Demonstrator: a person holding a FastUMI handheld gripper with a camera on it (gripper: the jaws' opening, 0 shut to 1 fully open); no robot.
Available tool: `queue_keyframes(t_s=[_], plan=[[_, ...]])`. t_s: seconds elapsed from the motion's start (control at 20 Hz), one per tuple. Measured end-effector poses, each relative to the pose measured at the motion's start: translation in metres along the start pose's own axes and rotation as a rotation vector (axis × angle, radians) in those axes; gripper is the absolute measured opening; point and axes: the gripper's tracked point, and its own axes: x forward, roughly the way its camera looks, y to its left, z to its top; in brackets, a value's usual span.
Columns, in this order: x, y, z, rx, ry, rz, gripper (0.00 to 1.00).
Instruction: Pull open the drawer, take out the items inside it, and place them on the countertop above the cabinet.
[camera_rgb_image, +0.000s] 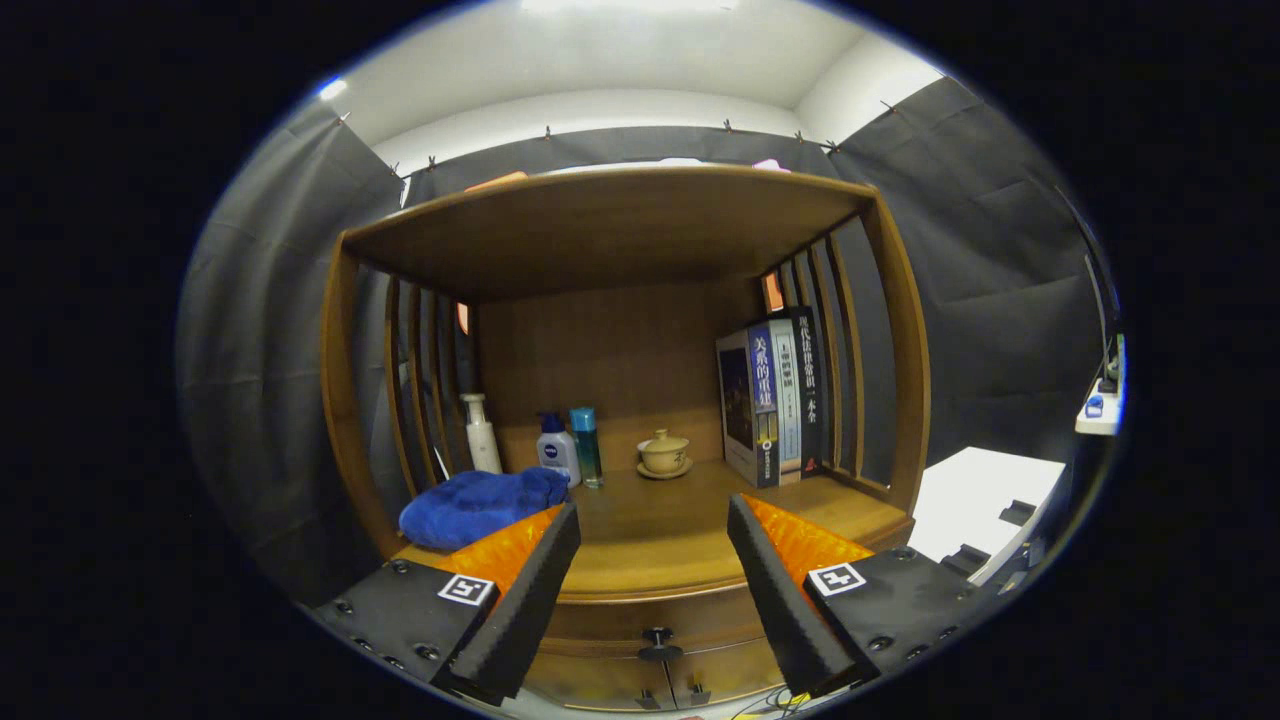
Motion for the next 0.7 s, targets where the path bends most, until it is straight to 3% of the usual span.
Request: queue_keyframes(t_s=[0.4,0.7], plan=[[0.030,-0.031,-0.082,-0.022,0.065,-0.045,0.98],[0.036,-0.028,-0.134,0.025,0.134,-0.017,0.99]])
